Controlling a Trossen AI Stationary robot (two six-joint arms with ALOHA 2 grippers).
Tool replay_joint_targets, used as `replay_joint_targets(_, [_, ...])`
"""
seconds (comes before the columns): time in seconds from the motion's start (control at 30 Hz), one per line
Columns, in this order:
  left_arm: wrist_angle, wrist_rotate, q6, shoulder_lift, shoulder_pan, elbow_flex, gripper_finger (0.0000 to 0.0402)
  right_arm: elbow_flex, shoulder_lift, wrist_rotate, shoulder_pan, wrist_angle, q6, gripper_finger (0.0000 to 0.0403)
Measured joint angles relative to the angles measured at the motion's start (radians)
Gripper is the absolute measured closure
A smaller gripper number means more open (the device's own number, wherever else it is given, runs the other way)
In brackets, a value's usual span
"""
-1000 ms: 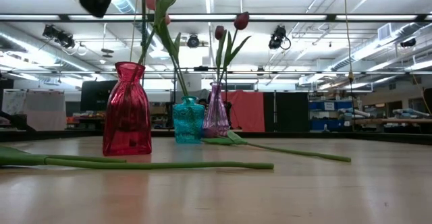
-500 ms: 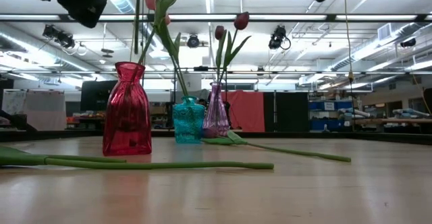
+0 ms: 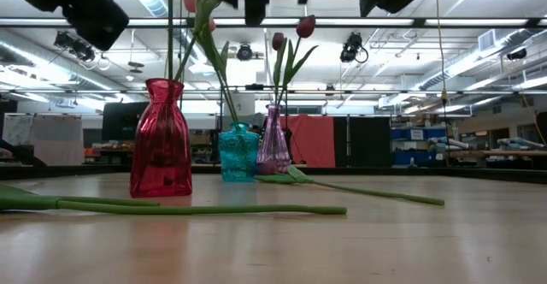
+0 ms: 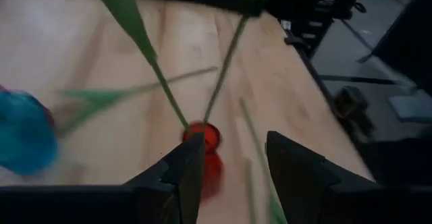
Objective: Sort flowers into vase by color
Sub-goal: Put the white flower into the red vase, then put the pink flower into the blue vase
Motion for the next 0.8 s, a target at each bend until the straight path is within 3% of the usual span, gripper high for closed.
replay_joint_targets(0.2, [-0.107,0.171,-0.160,0.002,0.000,0.000,0.0236,-0.001,-0.035,-0.008,-0.002,-0.310,0.091,0.0316])
replay_joint_targets(0.33, [-0.184,0.241,-0.225,0.041,0.000,0.000,0.0236,0.000,-0.083,-0.012,0.022,-0.530,0.158,0.0306])
replay_joint_targets(0.53, [-0.203,0.392,-0.271,0.188,-0.006,0.000,0.0236,-0.001,-0.171,-0.002,0.049,-0.836,0.265,0.0309])
replay_joint_targets(0.8, [-0.217,0.457,-0.378,0.396,-0.061,0.008,0.0236,-0.001,-0.234,0.124,0.065,-1.087,0.402,0.0309])
